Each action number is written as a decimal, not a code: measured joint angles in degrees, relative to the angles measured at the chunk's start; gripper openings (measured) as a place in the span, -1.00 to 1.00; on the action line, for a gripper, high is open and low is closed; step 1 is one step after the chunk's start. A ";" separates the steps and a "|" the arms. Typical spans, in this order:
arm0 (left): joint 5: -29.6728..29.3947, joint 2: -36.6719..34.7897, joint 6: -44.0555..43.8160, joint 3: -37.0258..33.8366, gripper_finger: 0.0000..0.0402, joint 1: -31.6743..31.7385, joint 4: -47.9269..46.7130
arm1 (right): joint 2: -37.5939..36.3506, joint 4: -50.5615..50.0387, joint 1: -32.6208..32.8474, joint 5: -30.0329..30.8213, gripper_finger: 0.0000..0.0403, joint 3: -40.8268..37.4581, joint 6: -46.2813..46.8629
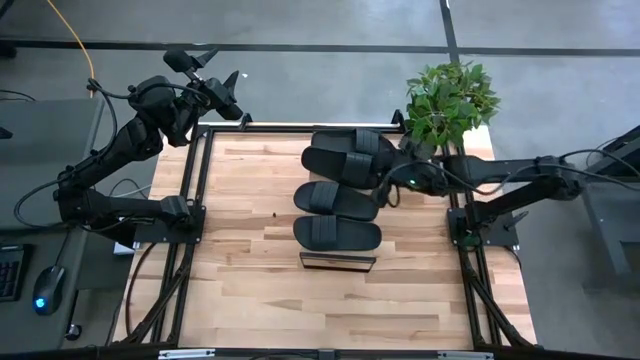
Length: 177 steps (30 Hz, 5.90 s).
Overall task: Pick and place slides into the shelf
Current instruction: Put the black slipper on the shelf, then return to Home Position
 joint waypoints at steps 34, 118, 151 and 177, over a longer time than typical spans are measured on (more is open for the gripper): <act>1.51 -0.02 -1.39 0.00 0.43 -0.01 -1.91 | 15.93 -4.24 -8.23 -4.66 0.03 7.72 -1.12; 10.57 -0.02 -15.17 0.00 0.43 0.01 -7.92 | 9.35 0.08 -13.34 -20.33 0.15 7.74 -3.77; 54.48 0.62 -51.14 0.00 0.43 0.01 -29.33 | 8.71 10.72 -13.19 -24.34 0.15 7.74 4.63; 34.66 -1.14 -50.92 -3.39 0.43 -32.69 -22.03 | -2.00 13.58 -3.91 -33.82 0.15 7.77 -0.81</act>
